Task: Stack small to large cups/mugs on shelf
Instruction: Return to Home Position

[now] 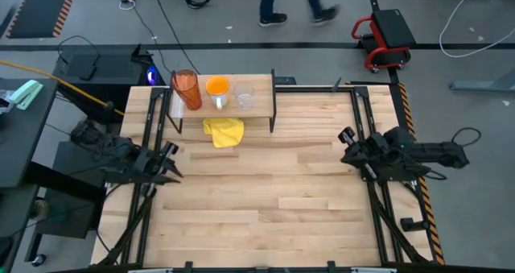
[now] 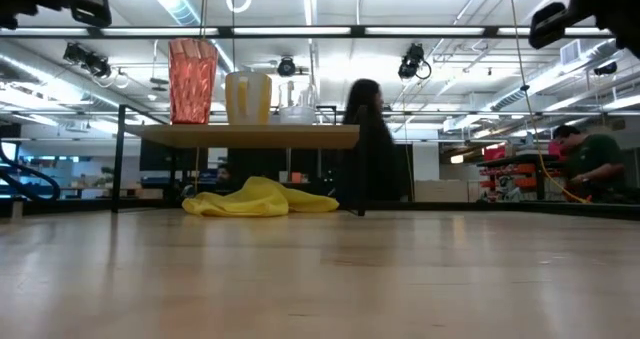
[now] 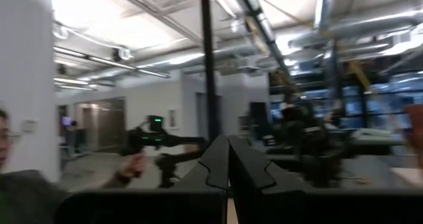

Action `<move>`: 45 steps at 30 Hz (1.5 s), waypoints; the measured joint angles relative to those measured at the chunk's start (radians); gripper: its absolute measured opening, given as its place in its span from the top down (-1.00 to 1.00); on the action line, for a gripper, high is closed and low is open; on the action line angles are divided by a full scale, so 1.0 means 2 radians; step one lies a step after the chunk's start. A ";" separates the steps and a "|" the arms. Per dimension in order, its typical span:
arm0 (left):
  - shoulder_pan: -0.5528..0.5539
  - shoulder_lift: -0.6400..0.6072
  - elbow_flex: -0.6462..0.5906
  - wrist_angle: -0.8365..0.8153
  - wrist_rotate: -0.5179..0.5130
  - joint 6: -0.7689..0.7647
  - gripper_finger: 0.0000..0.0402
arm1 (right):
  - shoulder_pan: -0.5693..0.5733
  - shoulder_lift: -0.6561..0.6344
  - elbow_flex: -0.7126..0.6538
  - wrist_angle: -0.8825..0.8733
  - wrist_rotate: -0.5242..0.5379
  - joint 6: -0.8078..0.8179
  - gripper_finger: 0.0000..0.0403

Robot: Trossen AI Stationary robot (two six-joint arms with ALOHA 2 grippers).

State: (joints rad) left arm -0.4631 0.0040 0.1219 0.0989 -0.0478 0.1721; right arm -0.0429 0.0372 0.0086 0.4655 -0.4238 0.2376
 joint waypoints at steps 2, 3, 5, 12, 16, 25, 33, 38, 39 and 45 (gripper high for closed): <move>0.018 0.000 0.000 -0.008 0.000 -0.004 0.61 | -0.022 0.000 0.000 -0.001 -0.004 -0.003 0.94; 0.025 0.000 0.000 -0.014 0.000 -0.008 0.60 | -0.032 0.000 0.000 -0.002 -0.004 -0.004 0.94; 0.037 0.001 0.000 -0.021 0.000 -0.017 0.59 | -0.047 0.000 0.000 -0.002 -0.007 -0.006 0.94; 0.059 0.001 0.000 -0.034 0.010 -0.019 0.57 | -0.067 0.000 0.000 -0.005 -0.009 -0.015 0.94; 0.071 0.001 0.000 -0.072 0.008 -0.019 0.60 | -0.067 0.000 0.000 -0.029 -0.009 -0.035 0.94; 0.094 0.001 0.000 -0.149 -0.006 -0.012 0.57 | -0.067 0.000 0.000 -0.119 -0.009 -0.087 0.94; 0.098 0.001 0.000 -0.180 -0.006 -0.012 0.58 | -0.067 0.000 0.000 -0.139 -0.009 -0.089 0.94; 0.098 0.001 0.000 -0.180 -0.006 -0.015 0.60 | -0.067 0.000 0.000 -0.139 -0.009 -0.089 0.94; 0.098 0.001 0.000 -0.180 -0.006 -0.015 0.61 | -0.067 0.000 0.000 -0.139 -0.009 -0.089 0.94; 0.098 0.001 0.000 -0.180 -0.006 -0.015 0.59 | -0.067 0.000 0.000 -0.139 -0.009 -0.089 0.94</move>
State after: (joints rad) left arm -0.2665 0.0063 0.1223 -0.2604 -0.0589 0.1425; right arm -0.1764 0.0380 0.0090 0.1872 -0.4423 0.0597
